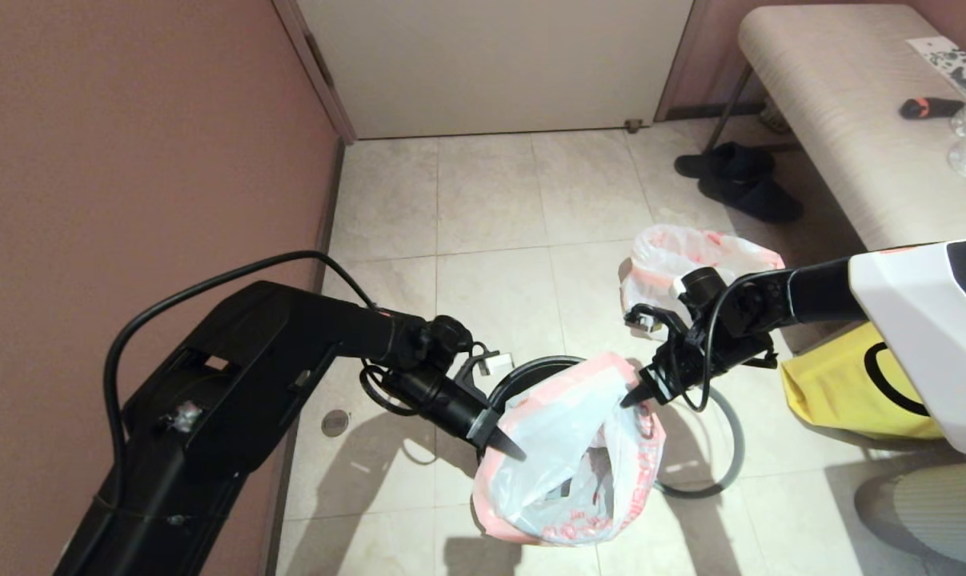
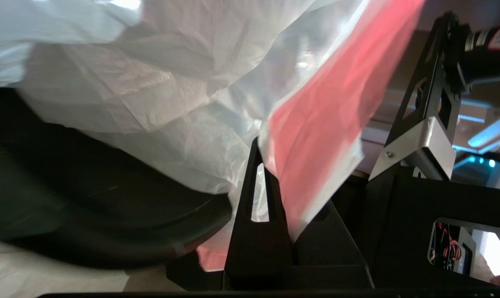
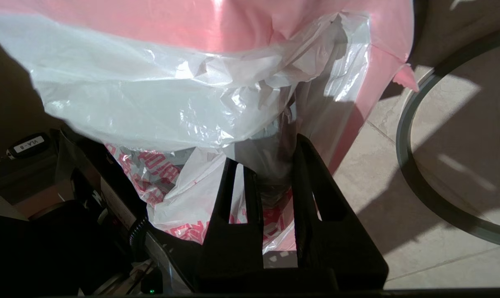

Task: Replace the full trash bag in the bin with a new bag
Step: Put the new garbage bag on the trash can

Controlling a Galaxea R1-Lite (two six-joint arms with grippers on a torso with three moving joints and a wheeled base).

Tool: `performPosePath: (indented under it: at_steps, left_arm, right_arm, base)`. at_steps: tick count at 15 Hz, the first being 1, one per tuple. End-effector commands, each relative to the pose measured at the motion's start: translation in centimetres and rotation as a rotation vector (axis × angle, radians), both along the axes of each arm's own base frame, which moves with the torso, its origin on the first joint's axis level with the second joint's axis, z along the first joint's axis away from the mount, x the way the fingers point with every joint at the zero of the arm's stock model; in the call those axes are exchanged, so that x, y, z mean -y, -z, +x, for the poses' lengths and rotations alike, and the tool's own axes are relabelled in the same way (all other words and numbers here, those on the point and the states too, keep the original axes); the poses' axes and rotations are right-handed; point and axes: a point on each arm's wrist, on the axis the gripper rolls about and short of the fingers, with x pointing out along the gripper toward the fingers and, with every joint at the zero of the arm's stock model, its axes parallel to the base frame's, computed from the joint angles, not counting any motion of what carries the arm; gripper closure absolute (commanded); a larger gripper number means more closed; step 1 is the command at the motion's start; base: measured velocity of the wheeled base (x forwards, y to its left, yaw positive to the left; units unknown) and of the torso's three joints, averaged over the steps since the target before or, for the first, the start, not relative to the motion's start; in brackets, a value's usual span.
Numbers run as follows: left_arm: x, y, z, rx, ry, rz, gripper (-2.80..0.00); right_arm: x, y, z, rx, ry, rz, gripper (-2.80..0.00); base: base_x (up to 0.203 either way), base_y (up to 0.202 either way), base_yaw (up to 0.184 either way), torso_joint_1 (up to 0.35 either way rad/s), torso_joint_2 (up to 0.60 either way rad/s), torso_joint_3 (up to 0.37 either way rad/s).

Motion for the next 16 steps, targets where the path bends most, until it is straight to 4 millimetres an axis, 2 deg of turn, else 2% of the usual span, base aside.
performPosePath:
  at_steps: [1,5,11,14,16]
  left_arm:
    - [-1.4,-1.4,0.8,0.032,-0.037,-0.02,0.0]
    - [-4.8,-2.3,3.0,0.078,-0.126,-0.035,0.0]
    - [-5.4,0.1,4.9,0.129,-0.183,0.005,0.0]
    - [-5.6,0.0,6.0,0.188,-0.26,0.025,0.0]
    - [-6.2,-1.3,6.0,0.211,-0.278,0.021,0.0]
  right_arm:
    - [-0.1,0.1,0.0,-0.004,-0.006,0.001,0.0]
    - [-0.2,0.2,-0.1,-0.007,-0.009,0.002,0.0]
    - [-0.4,0.5,-0.1,-0.022,-0.023,0.024,0.0]
    - [-0.3,0.8,0.0,-0.029,-0.023,0.023,0.0]
    - [-0.2,1.2,0.1,-0.027,-0.033,0.017,0.0]
  base:
    - [0.0,0.0,0.0,0.0,0.0,0.0]
    - [0.0,0.0,0.0,0.0,0.0,0.0]
    - [0.0,0.0,0.0,0.0,0.0,0.0]
    - [0.0,0.0,0.0,0.0,0.0,0.0]
    - [0.0,0.0,0.0,0.0,0.0,0.0]
